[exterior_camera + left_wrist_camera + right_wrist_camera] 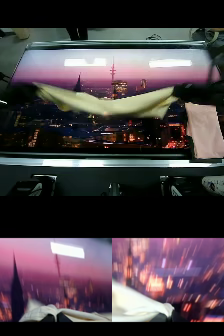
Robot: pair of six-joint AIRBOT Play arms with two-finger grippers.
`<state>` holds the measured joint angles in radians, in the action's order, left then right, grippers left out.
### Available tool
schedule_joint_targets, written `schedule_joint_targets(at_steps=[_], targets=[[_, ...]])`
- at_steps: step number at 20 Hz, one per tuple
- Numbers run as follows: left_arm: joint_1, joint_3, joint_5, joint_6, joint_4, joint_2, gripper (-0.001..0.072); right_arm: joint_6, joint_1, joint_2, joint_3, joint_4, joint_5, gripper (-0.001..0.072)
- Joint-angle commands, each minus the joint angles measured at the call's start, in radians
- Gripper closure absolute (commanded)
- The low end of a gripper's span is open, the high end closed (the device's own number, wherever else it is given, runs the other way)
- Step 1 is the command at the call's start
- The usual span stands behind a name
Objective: Fold the shirts.
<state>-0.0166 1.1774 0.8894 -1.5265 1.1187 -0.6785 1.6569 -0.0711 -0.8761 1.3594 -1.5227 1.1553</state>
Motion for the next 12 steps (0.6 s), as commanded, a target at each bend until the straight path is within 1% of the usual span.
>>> schedule_joint_targets(at_steps=[1, 3, 5, 6, 8, 10, 11, 12], targets=[[-0.127, 0.481, -0.098, -0.085, 0.176, 0.076, 0.0673, 0.053, 0.000, 0.074, 0.392, -0.235, 0.009, 0.0696], [-0.180, 0.615, -0.091, -0.125, 0.142, 0.076, 0.0673, 0.139, 0.000, 0.120, 0.484, -0.255, 0.060, 0.0696], [-0.188, 0.628, -0.069, -0.124, 0.077, 0.076, 0.0673, 0.157, 0.000, 0.149, 0.488, -0.223, 0.159, 0.0696], [-0.188, 0.618, -0.042, -0.123, 0.079, 0.071, 0.0673, 0.156, 0.000, 0.149, 0.488, -0.222, 0.229, 0.0696], [-0.188, 0.567, -0.029, -0.113, 0.097, 0.068, 0.0673, 0.134, 0.000, 0.130, 0.487, -0.233, 0.381, 0.0696], [-0.188, 0.489, -0.023, -0.065, 0.097, 0.068, 0.0673, 0.111, 0.000, 0.084, 0.485, -0.232, 0.567, 0.0695], [-0.188, 0.438, -0.005, -0.059, 0.096, 0.068, 0.0672, 0.111, 0.000, 0.055, 0.464, -0.230, 0.648, 0.0696], [-0.187, 0.364, 0.023, -0.059, 0.092, 0.068, 0.0673, 0.108, 0.000, 0.031, 0.418, -0.225, 0.696, 0.0696]])
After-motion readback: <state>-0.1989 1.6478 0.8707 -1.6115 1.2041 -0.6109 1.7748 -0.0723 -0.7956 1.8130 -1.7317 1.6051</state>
